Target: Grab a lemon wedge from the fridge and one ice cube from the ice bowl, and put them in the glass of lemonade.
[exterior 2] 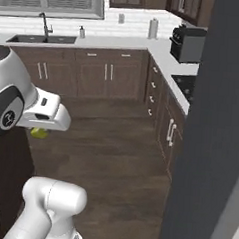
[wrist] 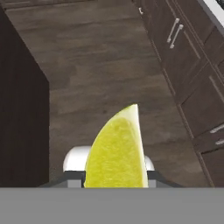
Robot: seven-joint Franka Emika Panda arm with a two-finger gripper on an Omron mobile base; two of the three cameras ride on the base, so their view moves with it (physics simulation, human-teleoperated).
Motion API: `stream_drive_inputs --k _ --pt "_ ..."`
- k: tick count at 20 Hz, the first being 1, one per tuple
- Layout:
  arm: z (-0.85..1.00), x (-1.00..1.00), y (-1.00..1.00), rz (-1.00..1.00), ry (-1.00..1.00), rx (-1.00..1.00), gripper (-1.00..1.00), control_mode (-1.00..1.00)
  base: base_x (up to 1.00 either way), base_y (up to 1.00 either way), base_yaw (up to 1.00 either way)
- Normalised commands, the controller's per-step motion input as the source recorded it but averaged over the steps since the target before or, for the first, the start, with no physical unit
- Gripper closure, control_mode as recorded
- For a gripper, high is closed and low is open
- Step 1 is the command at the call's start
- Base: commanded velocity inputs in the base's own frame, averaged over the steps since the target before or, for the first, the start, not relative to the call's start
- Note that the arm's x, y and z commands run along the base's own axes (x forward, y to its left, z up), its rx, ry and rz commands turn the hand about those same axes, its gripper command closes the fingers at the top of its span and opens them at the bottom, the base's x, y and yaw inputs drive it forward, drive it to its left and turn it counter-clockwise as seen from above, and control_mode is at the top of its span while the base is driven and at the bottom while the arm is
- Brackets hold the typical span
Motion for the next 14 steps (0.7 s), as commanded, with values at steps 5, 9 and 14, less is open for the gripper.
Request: stream_drive_inputs --k 5,9,14 --pt "0.00 0.00 0.00 0.00 0.00 0.00 1.00 1.00 1.00 -0.61 -0.12" --pt "0.00 0.00 0.00 0.00 0.00 0.00 1.00 1.00 0.42 -0.26 -0.72" --pt "0.00 0.00 0.00 0.00 0.00 0.00 1.00 1.00 0.00 -0.07 -0.94"
